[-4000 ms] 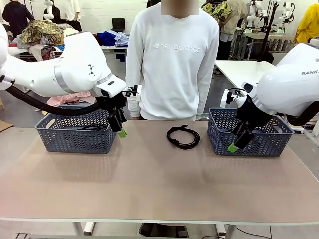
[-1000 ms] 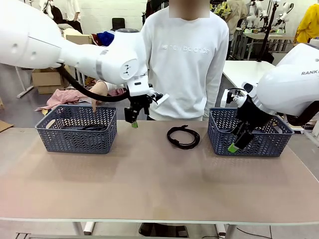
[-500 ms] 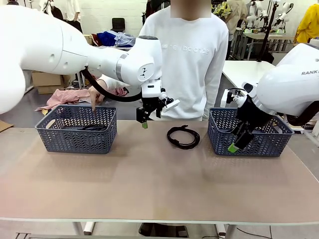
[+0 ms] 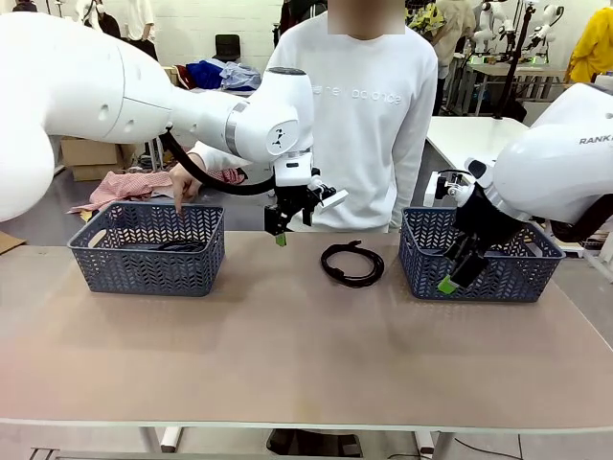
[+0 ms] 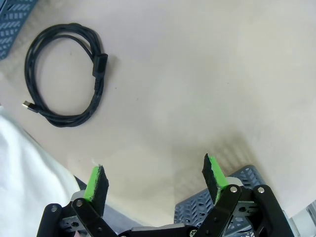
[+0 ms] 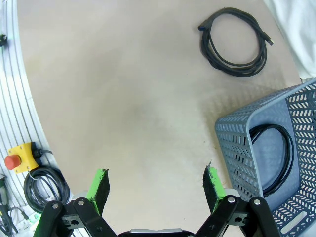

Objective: Organize the cables according to human instructions.
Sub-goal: Pick up a bundle of cables and place it in the basket indicated by the human.

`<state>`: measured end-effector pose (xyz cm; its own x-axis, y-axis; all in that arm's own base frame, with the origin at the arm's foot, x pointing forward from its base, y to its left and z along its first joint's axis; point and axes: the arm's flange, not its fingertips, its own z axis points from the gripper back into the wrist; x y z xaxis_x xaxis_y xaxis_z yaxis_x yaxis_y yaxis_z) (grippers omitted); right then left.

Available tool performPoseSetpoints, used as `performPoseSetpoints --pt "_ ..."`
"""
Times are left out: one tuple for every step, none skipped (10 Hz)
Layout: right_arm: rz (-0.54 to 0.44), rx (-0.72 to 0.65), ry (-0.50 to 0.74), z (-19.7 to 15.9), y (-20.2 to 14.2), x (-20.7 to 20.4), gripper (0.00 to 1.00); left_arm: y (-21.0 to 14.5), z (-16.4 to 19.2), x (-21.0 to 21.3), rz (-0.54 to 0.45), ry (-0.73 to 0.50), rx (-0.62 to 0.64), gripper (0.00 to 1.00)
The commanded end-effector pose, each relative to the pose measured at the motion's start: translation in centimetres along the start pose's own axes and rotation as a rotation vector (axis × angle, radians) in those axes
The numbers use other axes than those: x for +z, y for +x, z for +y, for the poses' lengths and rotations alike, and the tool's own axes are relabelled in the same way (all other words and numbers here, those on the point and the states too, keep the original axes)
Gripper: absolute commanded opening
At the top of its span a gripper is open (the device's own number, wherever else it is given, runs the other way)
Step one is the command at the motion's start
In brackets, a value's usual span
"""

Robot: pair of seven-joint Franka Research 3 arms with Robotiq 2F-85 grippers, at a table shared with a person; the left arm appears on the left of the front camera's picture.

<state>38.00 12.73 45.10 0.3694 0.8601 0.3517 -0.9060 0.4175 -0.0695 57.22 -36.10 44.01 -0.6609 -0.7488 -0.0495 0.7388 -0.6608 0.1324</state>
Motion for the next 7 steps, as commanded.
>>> performPoseSetpoints --pt "0.004 -0.005 -0.007 0.2 0.1 -0.1 1.0 0.0 -0.7 0.0 0.007 -0.004 0.001 1.0" --pt "0.004 -0.005 -0.007 0.2 0.1 -0.1 1.0 0.0 -0.7 0.0 0.007 -0.004 0.001 1.0" --pt "0.004 -0.005 -0.007 0.2 0.1 -0.1 1.0 0.0 0.0 0.0 0.0 0.0 0.0 1.0" --pt "0.004 -0.005 -0.007 0.2 0.1 -0.1 1.0 -0.2 0.5 -0.4 0.054 0.003 -0.064 1.0" --pt "0.004 -0.005 -0.007 0.2 0.1 -0.1 1.0 -0.1 1.5 -1.1 0.088 0.001 -0.145 1.0" --pt "0.004 -0.005 -0.007 0.2 0.1 -0.1 1.0 0.2 2.4 -1.7 0.108 0.001 -0.212 1.0" --pt "0.004 -0.005 -0.007 0.2 0.1 -0.1 1.0 0.6 3.5 -2.3 0.12 0.0 -0.278 1.0"
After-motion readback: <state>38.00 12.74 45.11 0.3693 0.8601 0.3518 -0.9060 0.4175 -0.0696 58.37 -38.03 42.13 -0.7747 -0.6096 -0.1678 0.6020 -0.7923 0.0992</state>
